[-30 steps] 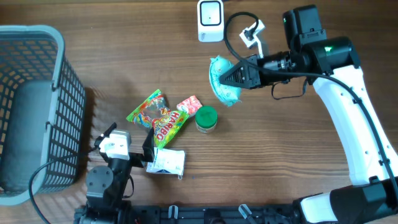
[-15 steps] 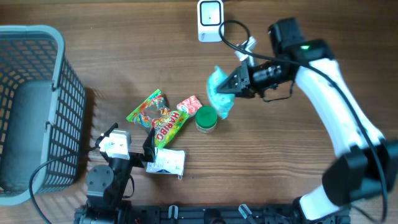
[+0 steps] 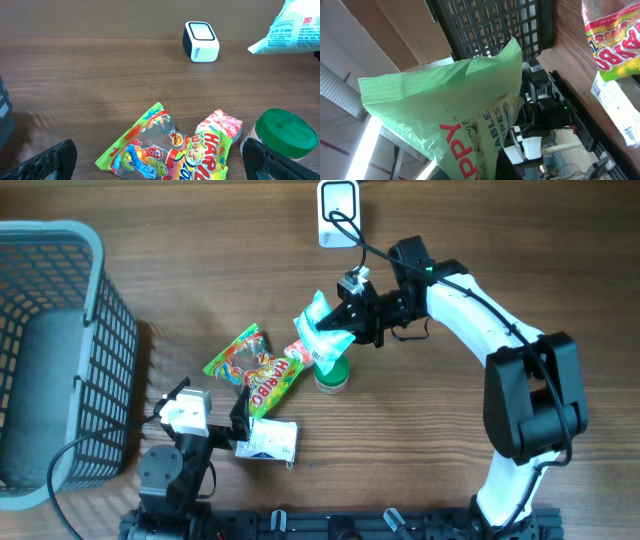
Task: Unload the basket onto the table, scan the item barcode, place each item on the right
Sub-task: 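Carry the wipes pack with the right gripper up to the white scanner, then swing the right gripper right and drop the wipes pack at the table edge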
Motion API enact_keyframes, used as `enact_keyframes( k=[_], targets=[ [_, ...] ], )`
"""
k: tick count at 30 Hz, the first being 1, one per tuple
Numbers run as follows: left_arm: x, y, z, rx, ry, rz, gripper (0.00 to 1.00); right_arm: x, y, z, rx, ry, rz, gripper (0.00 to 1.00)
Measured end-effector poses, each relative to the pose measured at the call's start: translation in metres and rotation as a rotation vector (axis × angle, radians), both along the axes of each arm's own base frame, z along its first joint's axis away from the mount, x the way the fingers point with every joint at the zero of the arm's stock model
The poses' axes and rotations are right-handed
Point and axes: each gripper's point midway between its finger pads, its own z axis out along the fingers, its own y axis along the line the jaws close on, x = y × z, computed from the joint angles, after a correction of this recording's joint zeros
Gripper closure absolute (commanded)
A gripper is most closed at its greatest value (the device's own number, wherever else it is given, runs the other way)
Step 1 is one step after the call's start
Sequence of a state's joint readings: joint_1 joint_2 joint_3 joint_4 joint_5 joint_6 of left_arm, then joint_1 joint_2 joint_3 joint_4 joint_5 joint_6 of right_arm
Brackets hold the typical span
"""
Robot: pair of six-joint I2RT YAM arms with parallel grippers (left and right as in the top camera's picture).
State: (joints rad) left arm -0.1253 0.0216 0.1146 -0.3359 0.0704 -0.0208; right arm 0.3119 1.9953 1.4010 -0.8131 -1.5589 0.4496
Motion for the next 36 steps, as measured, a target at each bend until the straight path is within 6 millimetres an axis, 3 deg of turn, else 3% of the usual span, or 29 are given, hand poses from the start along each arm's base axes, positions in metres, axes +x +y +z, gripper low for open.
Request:
enact_keyframes(
  k=[3, 5, 8, 9, 10, 11, 14, 15, 17, 19, 20, 22, 24, 28, 33, 36],
  targets=[
    [0.000, 0.000, 0.000, 0.000, 0.000, 0.000, 0.00, 0.000, 0.000, 0.026, 0.045, -0.138, 0.000, 0.95],
    [0.000, 0.000, 0.000, 0.000, 0.000, 0.000, 0.00, -0.005, -0.002, 0.074, 0.092, -0.370, -0.011, 0.95],
    [0.000, 0.000, 0.000, 0.000, 0.000, 0.000, 0.00, 0.007, -0.006, 0.134, 0.014, -0.806, -0.170, 0.96],
    [0.000, 0.000, 0.000, 0.000, 0.000, 0.000, 0.00, 0.020, -0.012, 0.154, -0.078, -0.967, -0.293, 0.95],
    [0.000, 0.000, 0.000, 0.000, 0.000, 0.000, 0.00, 0.048, -0.028, 0.168, -0.241, -1.126, -0.474, 0.95],
    [0.000, 0.000, 0.000, 0.000, 0.000, 0.000, 0.00, 0.067, -0.041, 0.173, -0.344, -1.201, -0.578, 0.95],
    [0.000, 0.000, 0.000, 0.000, 0.001, 0.000, 0.00, 0.134, -0.072, 0.159, -0.620, -1.407, -0.761, 0.95],
    [0.000, 0.000, 0.000, 0.000, 0.001, 0.000, 0.00, 0.153, -0.077, 0.139, -0.707, -1.425, -0.769, 0.96],
    [0.000, 0.000, 0.000, 0.000, 0.000, 0.000, 0.00, 0.189, -0.076, 0.136, -0.710, -1.500, -0.858, 0.95],
    [0.000, 0.000, 0.000, 0.000, 0.001, 0.000, 0.00, 0.225, -0.069, 0.080, -0.771, -1.458, -0.838, 0.95],
    [0.000, 0.000, -0.001, 0.000, 0.002, 0.000, 0.00, 0.243, -0.066, 0.039, -0.816, -1.415, -0.804, 0.95],
    [0.000, 0.000, -0.001, 0.000, 0.002, 0.000, 0.00, 0.269, -0.058, 0.001, -0.857, -1.382, -0.778, 0.95],
    [0.000, 0.000, -0.001, 0.000, 0.003, 0.000, 0.00, 0.299, -0.043, -0.017, -0.869, -1.392, -0.790, 0.95],
    [0.000, 0.000, -0.001, 0.000, 0.003, 0.000, 0.00, 0.326, -0.018, -0.008, -0.848, -1.433, -0.840, 0.95],
    [0.000, 0.000, -0.001, 0.000, 0.003, 0.000, 0.00, 0.321, -0.019, -0.038, -1.045, -1.391, -0.820, 0.95],
    [0.000, 0.000, -0.001, 0.000, 0.003, 0.000, 0.00, 0.314, -0.031, -0.043, -1.175, -1.329, -0.747, 0.96]
  ],
)
